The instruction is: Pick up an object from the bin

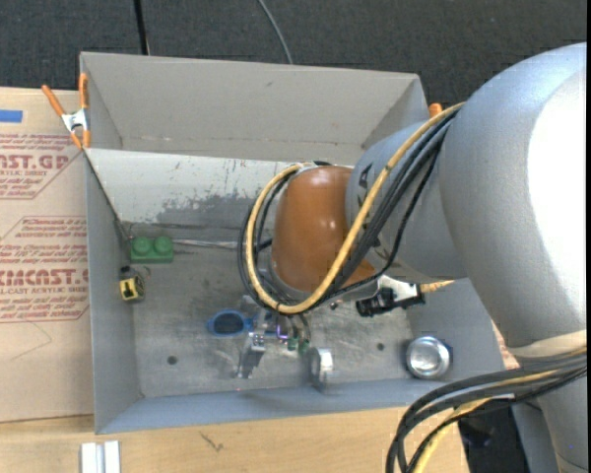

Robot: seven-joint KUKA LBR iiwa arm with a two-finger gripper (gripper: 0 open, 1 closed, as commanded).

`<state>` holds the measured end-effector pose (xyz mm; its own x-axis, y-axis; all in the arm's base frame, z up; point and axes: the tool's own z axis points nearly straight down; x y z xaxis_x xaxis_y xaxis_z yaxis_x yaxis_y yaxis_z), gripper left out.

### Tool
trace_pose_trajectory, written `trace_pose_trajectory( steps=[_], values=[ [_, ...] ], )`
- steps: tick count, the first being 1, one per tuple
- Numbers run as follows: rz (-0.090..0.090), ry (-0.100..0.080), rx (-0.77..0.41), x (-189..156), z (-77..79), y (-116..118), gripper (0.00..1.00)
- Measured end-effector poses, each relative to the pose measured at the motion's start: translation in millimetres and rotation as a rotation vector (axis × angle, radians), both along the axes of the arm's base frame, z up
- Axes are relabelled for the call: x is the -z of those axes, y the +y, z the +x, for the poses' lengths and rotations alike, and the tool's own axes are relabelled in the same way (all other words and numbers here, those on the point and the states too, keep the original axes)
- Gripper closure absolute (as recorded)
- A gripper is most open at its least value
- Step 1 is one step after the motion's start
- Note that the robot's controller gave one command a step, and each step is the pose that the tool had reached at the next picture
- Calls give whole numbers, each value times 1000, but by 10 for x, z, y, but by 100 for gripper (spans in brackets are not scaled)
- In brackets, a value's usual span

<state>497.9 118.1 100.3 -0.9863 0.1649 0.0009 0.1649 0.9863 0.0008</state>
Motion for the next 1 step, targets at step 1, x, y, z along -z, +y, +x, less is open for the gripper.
trace_pose_trajectory(
  steps=[1],
  values=[
    [-1,-2,266,-222,95,6,0]
  ],
)
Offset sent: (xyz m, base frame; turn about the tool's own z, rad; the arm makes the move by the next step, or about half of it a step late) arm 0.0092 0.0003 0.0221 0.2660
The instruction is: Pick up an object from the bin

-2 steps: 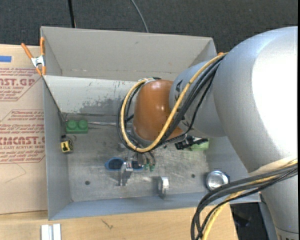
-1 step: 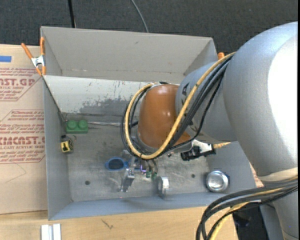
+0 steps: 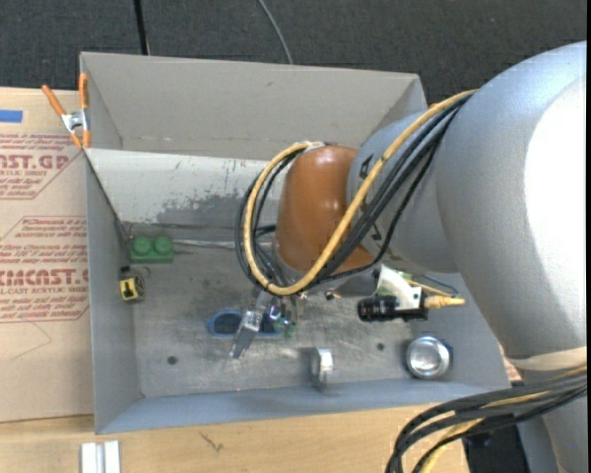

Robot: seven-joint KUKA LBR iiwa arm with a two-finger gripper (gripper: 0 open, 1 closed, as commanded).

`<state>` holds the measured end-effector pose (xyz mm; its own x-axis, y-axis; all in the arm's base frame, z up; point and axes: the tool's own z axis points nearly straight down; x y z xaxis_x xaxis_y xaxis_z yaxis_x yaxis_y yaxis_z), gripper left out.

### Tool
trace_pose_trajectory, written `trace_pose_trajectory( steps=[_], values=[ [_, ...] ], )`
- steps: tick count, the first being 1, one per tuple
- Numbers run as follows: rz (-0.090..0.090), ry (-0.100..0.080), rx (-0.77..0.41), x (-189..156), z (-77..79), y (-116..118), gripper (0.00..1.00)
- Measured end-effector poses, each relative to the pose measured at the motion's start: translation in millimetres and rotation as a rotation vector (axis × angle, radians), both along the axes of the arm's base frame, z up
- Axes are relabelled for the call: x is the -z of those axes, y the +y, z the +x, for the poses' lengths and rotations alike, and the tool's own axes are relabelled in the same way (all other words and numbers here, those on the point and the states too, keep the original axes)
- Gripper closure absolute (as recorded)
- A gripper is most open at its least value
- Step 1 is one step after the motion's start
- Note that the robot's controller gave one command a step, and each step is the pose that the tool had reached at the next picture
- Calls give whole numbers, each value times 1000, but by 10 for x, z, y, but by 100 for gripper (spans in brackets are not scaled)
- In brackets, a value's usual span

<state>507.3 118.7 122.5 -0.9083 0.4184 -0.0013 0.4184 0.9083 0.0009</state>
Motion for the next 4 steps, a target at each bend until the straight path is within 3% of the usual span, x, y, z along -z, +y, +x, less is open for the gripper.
trace_pose_trajectory(
  steps=[1,2,3,4],
  values=[
    [-1,-10,64,510,-199,99,0],
    [0,-6,64,492,-178,97,0],
    [4,-1,62,476,-183,118,100],
    [1,-3,61,-98,-172,125,100]
  ],
)
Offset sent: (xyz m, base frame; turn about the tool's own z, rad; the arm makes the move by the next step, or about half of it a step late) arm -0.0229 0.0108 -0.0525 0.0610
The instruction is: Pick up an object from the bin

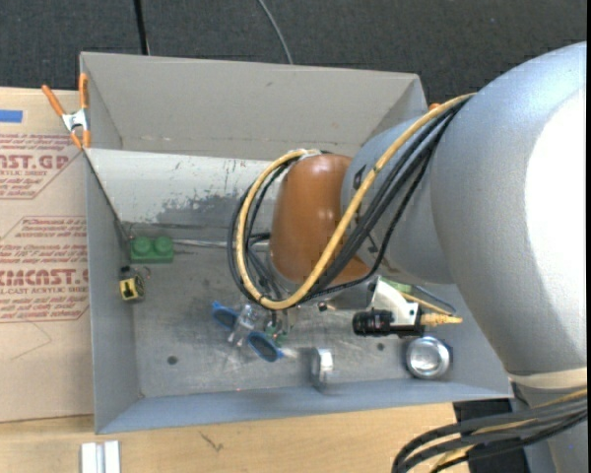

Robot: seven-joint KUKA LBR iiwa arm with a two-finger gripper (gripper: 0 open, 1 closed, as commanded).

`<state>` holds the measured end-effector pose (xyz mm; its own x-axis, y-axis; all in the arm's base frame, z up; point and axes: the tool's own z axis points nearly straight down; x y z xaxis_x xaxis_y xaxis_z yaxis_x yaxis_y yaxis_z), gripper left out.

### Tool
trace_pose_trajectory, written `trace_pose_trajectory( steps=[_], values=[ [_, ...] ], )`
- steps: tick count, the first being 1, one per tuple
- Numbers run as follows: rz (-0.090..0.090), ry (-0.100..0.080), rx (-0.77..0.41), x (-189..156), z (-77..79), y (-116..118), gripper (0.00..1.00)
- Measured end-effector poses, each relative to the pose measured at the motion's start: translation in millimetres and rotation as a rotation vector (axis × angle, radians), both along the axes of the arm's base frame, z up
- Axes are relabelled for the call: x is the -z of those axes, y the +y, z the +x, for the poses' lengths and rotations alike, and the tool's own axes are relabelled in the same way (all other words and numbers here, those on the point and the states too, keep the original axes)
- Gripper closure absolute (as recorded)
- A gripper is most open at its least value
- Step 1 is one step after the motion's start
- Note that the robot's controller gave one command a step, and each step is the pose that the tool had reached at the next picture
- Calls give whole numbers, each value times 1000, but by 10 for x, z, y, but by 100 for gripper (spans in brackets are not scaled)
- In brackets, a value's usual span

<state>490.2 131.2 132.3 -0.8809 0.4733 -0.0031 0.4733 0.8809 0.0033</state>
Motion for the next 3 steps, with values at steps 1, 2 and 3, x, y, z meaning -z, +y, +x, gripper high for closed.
trace_pose_trajectory(
  steps=[1,2,3],
  values=[
    [-1,2,-1,-253,2,5,100],
    [0,1,-2,-589,10,10,100],
    [-1,4,-2,-603,11,12,100]
  ],
)
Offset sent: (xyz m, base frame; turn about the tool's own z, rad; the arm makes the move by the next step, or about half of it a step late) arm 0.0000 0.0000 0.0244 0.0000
